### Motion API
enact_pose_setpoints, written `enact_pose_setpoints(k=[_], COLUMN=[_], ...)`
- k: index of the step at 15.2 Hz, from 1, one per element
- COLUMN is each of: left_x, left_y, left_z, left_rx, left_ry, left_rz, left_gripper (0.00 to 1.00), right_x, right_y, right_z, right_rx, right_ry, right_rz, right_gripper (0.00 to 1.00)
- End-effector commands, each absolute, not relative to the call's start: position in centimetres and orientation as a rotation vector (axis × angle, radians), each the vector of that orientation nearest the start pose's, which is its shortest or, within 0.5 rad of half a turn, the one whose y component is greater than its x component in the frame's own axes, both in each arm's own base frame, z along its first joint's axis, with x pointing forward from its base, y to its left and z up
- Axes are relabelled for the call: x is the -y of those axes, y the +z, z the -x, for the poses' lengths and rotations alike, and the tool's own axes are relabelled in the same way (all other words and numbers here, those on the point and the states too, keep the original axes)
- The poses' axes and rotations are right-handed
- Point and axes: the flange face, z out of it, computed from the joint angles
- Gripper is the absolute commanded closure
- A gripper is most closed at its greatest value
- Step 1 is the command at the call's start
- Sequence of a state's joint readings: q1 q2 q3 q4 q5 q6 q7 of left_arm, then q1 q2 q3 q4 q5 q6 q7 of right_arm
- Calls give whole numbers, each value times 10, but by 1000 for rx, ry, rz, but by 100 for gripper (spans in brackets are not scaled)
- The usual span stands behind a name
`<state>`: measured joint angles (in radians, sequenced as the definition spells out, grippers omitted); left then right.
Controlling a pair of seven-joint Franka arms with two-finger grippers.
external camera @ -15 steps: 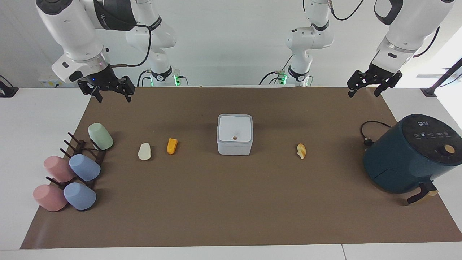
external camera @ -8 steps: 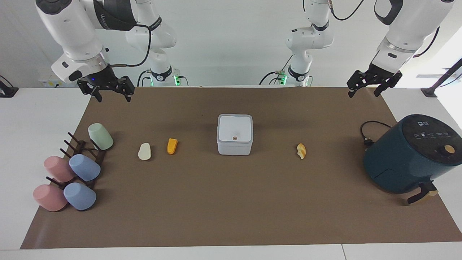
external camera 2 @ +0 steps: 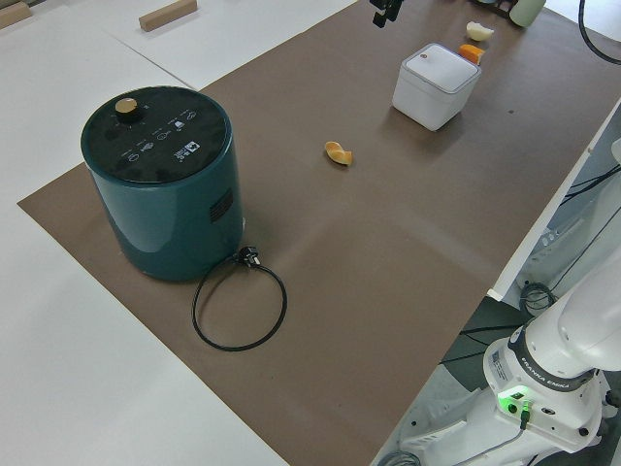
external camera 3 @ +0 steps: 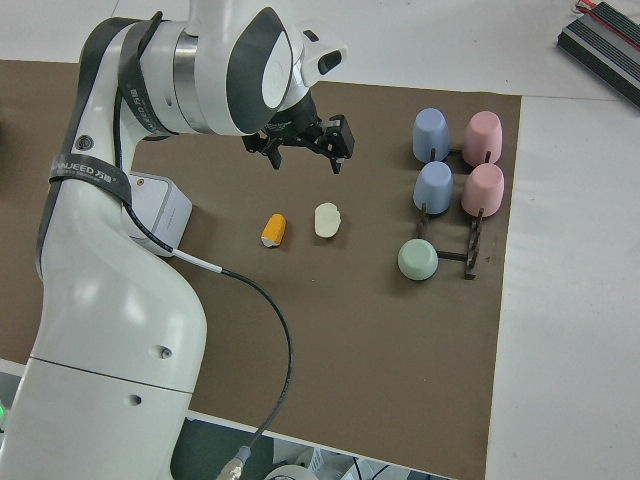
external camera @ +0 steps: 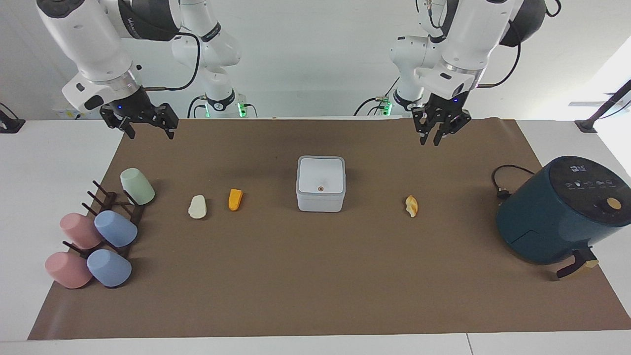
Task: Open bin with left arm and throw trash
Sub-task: 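Reach the left gripper to the orange tab on the bin lid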
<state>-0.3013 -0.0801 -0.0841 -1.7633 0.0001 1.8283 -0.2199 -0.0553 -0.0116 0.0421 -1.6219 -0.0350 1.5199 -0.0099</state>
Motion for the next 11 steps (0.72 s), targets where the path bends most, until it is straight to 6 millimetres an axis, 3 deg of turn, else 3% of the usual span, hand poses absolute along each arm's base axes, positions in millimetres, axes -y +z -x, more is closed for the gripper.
enact_pose_setpoints(k=[1,3,6,7,9,11], left_x=[250,275,318,335,363,392], left_y=[573,560,524,513,489,465], left_z=[-503,-504,-504,-501,-497,-489], left_rx=[-279,-332,-407,-427,-431,-458], left_ry=[-330,-514,-546,-557,-555,-550], left_rz=[3189,3214,3230,3239,3259,3274], left_gripper=[100,100,100,100,100,100], right_x=[8,7,0,-4,-29,-30], right_y=[604,599,568,547,483,427], right_z=[-540,-542,-553,-559,-567,-561], right_rx=[29,29,56,68,138,149], right_ry=[135,111,-7,-5,-43,-56], right_rz=[3141,3141,3144,3143,3138,3138], right_gripper=[0,0,0,0,0,0])
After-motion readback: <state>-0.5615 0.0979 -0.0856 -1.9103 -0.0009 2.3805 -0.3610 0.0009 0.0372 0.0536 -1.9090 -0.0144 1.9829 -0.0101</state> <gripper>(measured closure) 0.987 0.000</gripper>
